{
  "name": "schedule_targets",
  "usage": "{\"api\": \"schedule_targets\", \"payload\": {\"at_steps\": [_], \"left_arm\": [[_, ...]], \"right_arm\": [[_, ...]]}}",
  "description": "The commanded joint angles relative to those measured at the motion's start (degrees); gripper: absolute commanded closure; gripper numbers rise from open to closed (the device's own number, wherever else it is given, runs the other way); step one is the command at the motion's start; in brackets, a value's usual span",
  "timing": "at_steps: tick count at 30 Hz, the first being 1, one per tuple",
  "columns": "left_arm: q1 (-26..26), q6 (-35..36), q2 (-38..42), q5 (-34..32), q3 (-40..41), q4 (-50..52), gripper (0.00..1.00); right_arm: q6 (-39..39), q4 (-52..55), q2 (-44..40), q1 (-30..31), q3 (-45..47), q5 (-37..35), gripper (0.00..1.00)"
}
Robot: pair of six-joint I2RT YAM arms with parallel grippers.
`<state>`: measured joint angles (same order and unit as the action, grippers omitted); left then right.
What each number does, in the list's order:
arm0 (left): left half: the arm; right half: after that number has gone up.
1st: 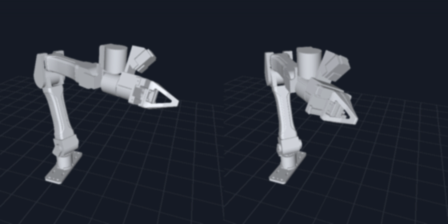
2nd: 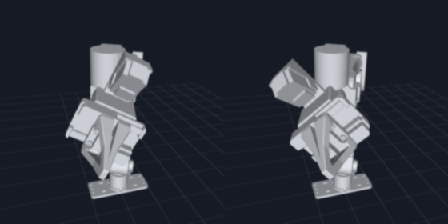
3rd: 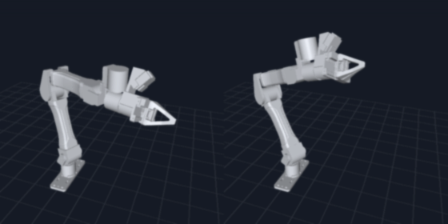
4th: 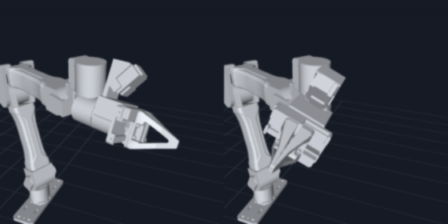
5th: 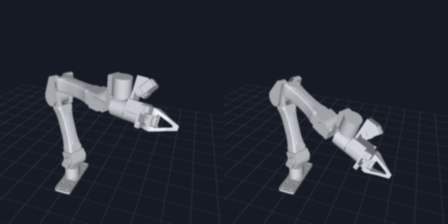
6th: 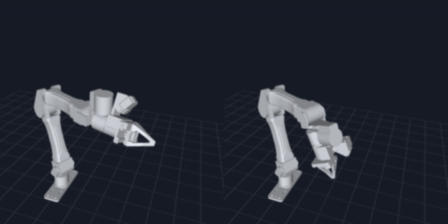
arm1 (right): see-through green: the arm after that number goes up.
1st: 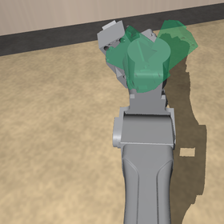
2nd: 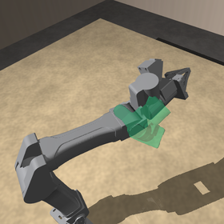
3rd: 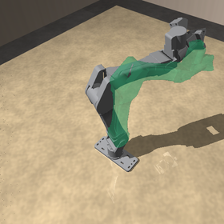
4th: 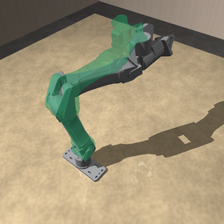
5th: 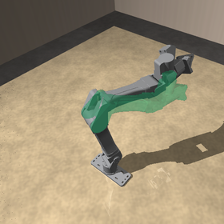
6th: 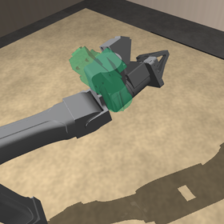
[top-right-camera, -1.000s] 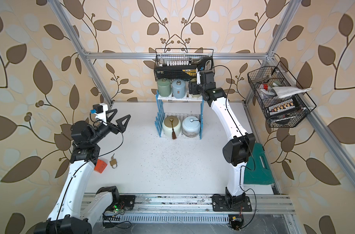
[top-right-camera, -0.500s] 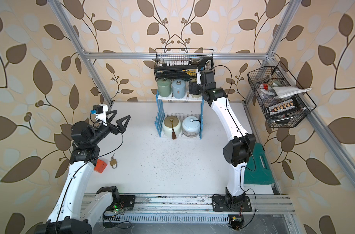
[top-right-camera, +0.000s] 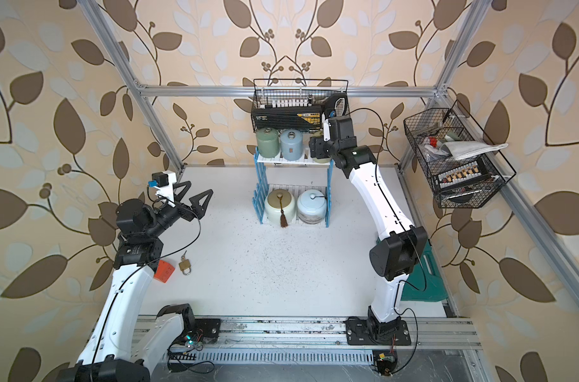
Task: Remove the tea canisters from the shelf
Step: Pick up the tea canister from the shelf, then place the tea canister at the center of the board.
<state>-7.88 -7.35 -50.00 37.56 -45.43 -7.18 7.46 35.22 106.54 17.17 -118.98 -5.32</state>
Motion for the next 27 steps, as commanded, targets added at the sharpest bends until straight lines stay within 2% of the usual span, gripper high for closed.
{"api": "schedule_targets", "payload": {"at_steps": [1, 8, 27], "left_arm": [[0.2, 0.1, 0.5, -0.2, -0.4, -0.7, 0.01], [0.5, 0.6, 0.1, -0.4, -0.5, -0.1, 0.01], [1.0, 0.2, -0.4, 0.1, 0.9, -2.1, 0.01]], "right_arm": [[-0.1, -4.1, -6.7, 0.2, 1.7, -1.4, 0.43], [-0.2, -7.1, -15.3, 1.6, 11.6, -1.2, 0.43], [0.8, -21.1, -45.4, 1.8, 51.9, -5.7, 0.41]]}}
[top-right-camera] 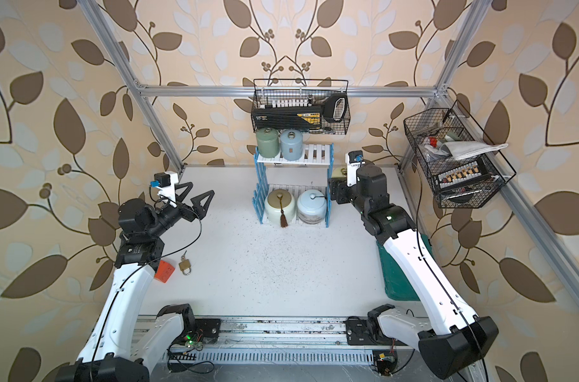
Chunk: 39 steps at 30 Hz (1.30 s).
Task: Remove the tea canisters from the shelf
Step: Place the tea canister at the center of the board.
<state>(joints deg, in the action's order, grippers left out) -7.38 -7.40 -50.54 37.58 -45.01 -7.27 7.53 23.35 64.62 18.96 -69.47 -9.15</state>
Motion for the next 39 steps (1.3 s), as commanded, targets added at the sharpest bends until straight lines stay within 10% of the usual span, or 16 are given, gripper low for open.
{"api": "schedule_targets", "payload": {"at_steps": [1, 20, 39], "left_arm": [[0.5, 0.2, 0.1, 0.0, 0.1, -1.5, 0.01], [0.9, 1.5, 0.4, 0.4, 2.4, -3.3, 0.01], [0.3, 2.0, 0.1, 0.6, 2.9, -3.0, 0.01]], "right_arm": [[1.2, -9.1, -4.4, 0.0, 3.6, -2.1, 0.41], [7.7, -18.6, -19.1, 0.2, 30.8, -1.8, 0.45], [12.4, -21.1, -16.8, 4.6, 45.2, -12.5, 0.44]]}}
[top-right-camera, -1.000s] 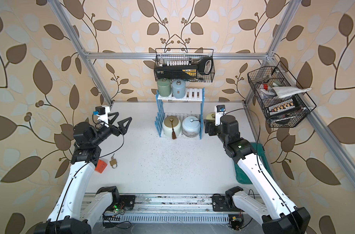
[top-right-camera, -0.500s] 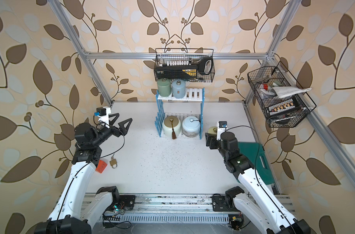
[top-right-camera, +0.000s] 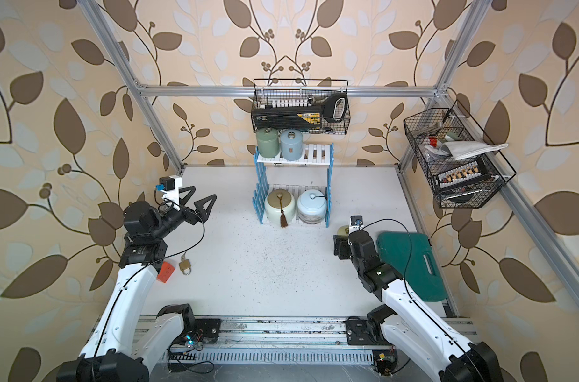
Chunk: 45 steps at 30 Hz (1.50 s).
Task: Remove the tea canisters from the shelf
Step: Place the tea canister at the center of the board.
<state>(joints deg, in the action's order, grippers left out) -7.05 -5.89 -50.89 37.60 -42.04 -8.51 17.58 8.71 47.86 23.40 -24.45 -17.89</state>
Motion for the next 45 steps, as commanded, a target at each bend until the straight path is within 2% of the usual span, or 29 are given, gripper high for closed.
{"api": "schedule_targets", "payload": {"at_steps": [1, 14, 16, 20, 23, 37, 40, 43, 45], "left_arm": [[0.0, 0.5, 0.6, 0.7, 0.4, -2.5, 0.01], [-0.3, 0.7, -0.3, 0.4, -0.7, -1.6, 0.01], [-0.3, 1.3, -0.2, 0.6, 0.0, -2.7, 0.01], [-0.5, 1.8, -0.6, 0.3, -0.8, -0.6, 0.01], [-0.5, 1.8, -0.2, 0.6, 0.5, -2.5, 0.01], [-0.6, 1.5, 0.6, 0.7, 1.2, -3.5, 0.01], [-0.7, 1.5, 0.4, 0.6, 0.9, -2.6, 0.01], [-0.6, 0.9, 0.6, 0.7, 0.9, -3.0, 0.01], [-0.7, 0.9, 0.8, 0.8, 1.5, -4.3, 0.01]], "right_arm": [[2.9, -7.7, 0.2, 0.2, 1.1, -3.5, 0.44], [10.1, -10.0, 7.9, 0.2, 2.4, -8.7, 0.42], [9.7, -13.0, 8.7, 0.2, 4.0, -8.6, 0.42], [10.3, -11.0, 9.6, 0.3, 3.0, -8.9, 0.41], [10.0, -12.6, 9.7, 0.5, 4.2, -8.5, 0.40], [12.6, -8.0, 13.1, 0.7, 2.0, -9.6, 0.19], [11.9, -7.0, 14.1, 0.6, 0.5, -9.4, 0.08], [13.1, -5.3, 14.3, 0.7, 0.1, -9.2, 0.01], [12.5, -6.0, 14.3, 0.7, 0.4, -8.8, 0.01]]}}
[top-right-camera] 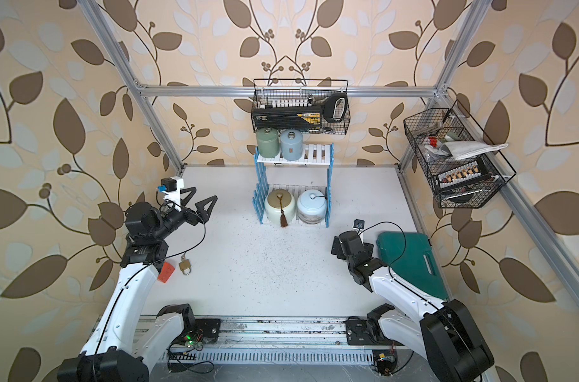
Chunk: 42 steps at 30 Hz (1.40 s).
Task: Remove the tea canisters from the shelf
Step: Place the tea canister at the center of the board, then pick up the tea canister from the shelf.
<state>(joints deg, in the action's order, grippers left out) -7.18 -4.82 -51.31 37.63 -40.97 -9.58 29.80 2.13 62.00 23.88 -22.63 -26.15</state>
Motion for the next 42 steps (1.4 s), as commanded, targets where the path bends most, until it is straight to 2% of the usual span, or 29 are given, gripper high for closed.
{"api": "schedule_targets", "payload": {"at_steps": [1, 14, 20, 27, 33, 42], "left_arm": [[-0.6, -0.2, 1.1, 0.9, 0.4, -3.1, 0.01], [-0.2, 1.1, 0.6, 2.5, -3.3, 0.1, 0.01], [1.0, 5.1, -0.7, 3.4, -8.9, 8.4, 0.01], [3.9, 10.5, -2.6, 4.6, -15.8, 18.6, 0.01], [5.6, 9.4, -5.8, 5.1, -21.1, 22.5, 0.01], [9.4, 11.9, -14.8, 4.2, -32.3, 31.2, 0.01]], "right_arm": [[0.1, 1.0, 0.1, 0.1, -1.7, -0.8, 0.01], [-1.3, 7.7, -6.3, 0.2, -4.9, -0.6, 0.01], [-3.0, 12.3, -12.6, 0.1, -8.5, -1.3, 0.01], [-9.2, 15.8, -17.3, 0.1, -12.9, 2.5, 0.01], [-15.4, 20.3, -20.4, 0.1, -17.3, 3.8, 0.01], [-26.4, 25.1, -25.3, 0.0, -21.0, 11.0, 0.01]]}}
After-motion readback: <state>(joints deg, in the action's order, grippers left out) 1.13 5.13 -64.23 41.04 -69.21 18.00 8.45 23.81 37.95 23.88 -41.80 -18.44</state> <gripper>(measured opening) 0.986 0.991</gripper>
